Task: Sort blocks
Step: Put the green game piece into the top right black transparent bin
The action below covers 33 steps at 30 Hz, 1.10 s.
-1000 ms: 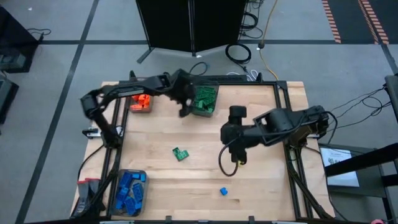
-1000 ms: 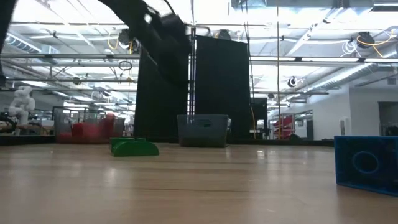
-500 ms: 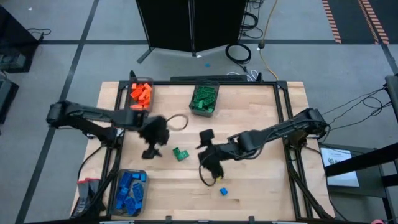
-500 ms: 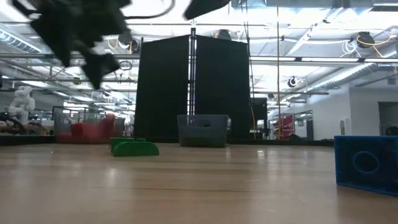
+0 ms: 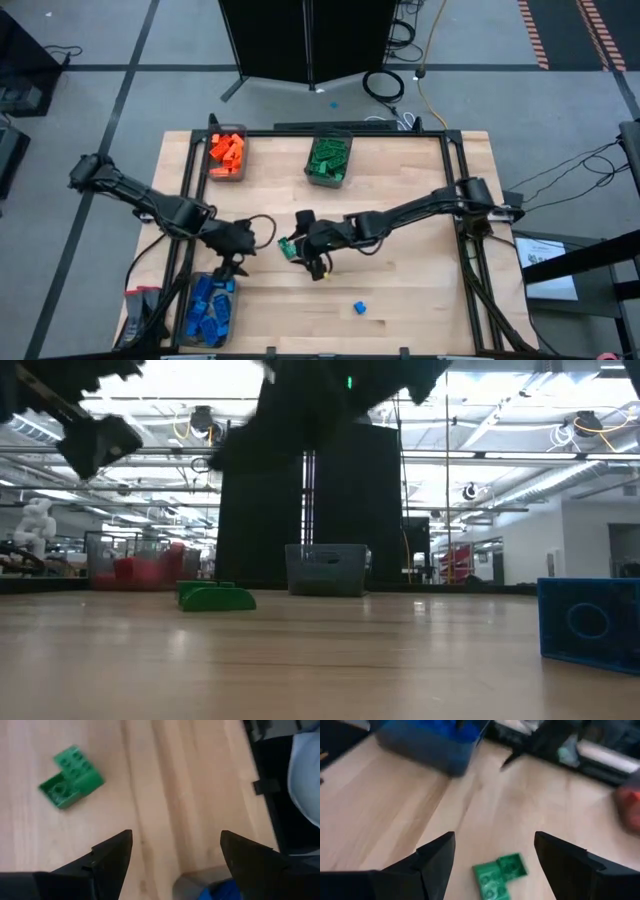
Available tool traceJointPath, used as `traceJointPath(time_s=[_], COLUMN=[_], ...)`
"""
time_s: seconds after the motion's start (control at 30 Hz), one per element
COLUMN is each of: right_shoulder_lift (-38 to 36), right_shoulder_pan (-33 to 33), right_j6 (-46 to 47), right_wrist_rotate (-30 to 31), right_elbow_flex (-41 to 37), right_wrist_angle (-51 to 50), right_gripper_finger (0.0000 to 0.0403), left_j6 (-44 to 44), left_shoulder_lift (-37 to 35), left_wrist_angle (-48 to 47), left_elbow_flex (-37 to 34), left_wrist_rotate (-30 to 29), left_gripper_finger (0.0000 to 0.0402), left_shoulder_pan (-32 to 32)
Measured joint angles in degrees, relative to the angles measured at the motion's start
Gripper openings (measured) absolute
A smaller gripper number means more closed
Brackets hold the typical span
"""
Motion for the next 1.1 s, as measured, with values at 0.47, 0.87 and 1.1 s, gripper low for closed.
traceJointPath(time_s=[0.47, 0.87, 1.1], right_shoulder_lift=[10.32, 13.33, 13.53], right_shoulder_pan=[-4.22, -6.44, -6.41], right_j6=[2.17, 2.73, 2.52], right_wrist_rotate=[-3.36, -6.45, -8.03], right_elbow_flex=[-0.03, 0.01, 0.00], right_wrist_angle=[1.78, 1.71, 1.73], right_gripper_finger=[0.0267, 0.0265, 0.0164], left_j6=[-0.96, -0.94, -0.52], left_shoulder_lift=[0.07, 0.07, 0.07], left_wrist_angle=[1.93, 1.93, 1.95], left_elbow_flex=[0.02, 0.02, 0.02], left_wrist_rotate=[-3.33, -3.33, -4.32], left_gripper_finger=[0.0301, 0.0301, 0.0301], left_shoulder_pan=[-3.11, -3.33, -3.33])
